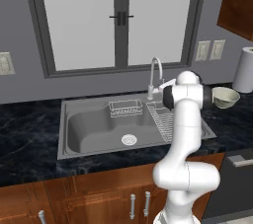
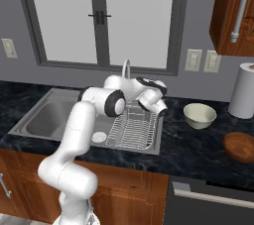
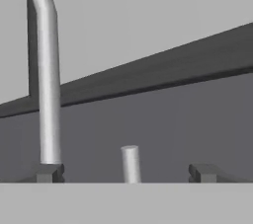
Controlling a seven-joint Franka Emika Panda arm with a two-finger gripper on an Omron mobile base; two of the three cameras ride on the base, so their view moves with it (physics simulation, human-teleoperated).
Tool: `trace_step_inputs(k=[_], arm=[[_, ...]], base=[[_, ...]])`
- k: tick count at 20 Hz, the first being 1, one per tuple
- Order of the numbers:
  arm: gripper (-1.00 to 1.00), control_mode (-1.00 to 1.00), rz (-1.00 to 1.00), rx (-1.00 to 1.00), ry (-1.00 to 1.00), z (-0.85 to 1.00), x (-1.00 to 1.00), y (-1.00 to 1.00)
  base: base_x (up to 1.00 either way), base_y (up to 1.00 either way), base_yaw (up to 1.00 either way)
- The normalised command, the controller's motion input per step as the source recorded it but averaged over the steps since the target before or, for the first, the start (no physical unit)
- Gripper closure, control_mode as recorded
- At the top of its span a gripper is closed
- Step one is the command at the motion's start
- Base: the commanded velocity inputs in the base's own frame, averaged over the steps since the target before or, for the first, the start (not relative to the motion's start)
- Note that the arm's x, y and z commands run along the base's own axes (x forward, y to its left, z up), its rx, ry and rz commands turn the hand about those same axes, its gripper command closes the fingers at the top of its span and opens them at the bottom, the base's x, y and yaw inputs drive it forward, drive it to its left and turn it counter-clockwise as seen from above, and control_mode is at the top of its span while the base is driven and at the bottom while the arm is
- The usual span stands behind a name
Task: Rinse each bowl for a few seconds and place them down in the sink or on the counter.
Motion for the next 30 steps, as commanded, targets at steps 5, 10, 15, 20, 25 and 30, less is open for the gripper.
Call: trace_step_inputs(k=[5, 10, 15, 20, 25, 30], arm=[[-1.00, -1.00, 0.00, 0.01, 0.04, -0.15, 0.45, -0.42], [-1.00, -1.00, 0.00, 0.00, 0.06, -0.22, 0.45, -0.22], [-1.00, -1.00, -0.03, 0.00, 0.03, -0.25, 0.38, -0.02], [-1.00, -1.00, -0.07, 0.00, 0.03, -0.24, 0.27, -0.07], [-1.00, -1.00, -0.11, 0.00, 0.06, -0.20, 0.11, -0.40], [-1.00, -1.00, -0.12, 0.00, 0.08, -0.22, 0.07, -0.49]], base=[[0.00, 0.00, 0.00], [0.00, 0.00, 0.00], [0.00, 0.00, 0.00], [0.00, 0.00, 0.00], [0.00, 0.00, 0.00], [0.00, 0.00, 0.00]])
